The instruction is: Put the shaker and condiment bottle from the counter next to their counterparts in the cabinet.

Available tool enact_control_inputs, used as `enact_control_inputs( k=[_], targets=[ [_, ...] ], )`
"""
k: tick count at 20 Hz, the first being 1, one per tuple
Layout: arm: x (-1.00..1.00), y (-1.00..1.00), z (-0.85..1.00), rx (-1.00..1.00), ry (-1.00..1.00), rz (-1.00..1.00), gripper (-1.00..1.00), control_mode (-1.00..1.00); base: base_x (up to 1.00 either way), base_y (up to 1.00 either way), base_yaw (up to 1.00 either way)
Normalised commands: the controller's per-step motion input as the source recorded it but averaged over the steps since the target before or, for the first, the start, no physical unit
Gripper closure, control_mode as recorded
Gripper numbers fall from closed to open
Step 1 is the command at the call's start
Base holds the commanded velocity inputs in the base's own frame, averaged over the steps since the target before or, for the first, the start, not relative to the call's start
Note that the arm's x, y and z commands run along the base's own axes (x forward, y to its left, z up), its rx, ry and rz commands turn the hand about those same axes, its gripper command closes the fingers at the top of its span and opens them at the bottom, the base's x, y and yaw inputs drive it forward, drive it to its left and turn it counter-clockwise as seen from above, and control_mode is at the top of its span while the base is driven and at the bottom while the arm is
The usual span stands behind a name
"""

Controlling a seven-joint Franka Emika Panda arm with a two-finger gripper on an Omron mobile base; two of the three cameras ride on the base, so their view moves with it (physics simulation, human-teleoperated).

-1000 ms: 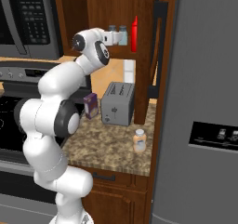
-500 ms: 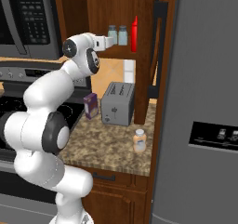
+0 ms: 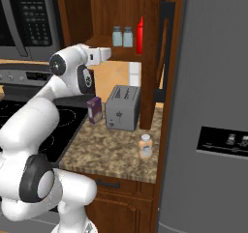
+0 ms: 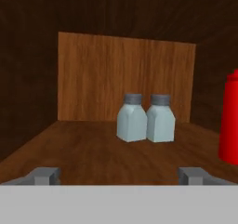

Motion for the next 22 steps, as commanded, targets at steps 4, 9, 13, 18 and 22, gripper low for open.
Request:
enact_control_inputs(
  k=[4, 9, 13, 18, 22],
  targets=[
    [-1.00, 0.19, -0.41, 0.00, 0.00, -0.06, -1.00, -1.00, 0.00, 0.00, 0.00],
    [-1.00, 0.04, -0.55, 0.00, 0.00, -0.28, -1.00, -1.00, 0.00, 0.00, 0.00],
    [-1.00, -0.05, -0.68, 0.03, 0.00, -0.49, -1.00, -1.00, 0.00, 0.00, 0.00],
    [-0.75, -0.11, -0.68, 0.00, 0.00, -0.45, -1.00, -1.00, 0.00, 0.00, 0.00],
    [-0.28, -0.37, -0.52, 0.00, 0.00, -0.17, -1.00, -1.00, 0.00, 0.00, 0.00]
  ],
)
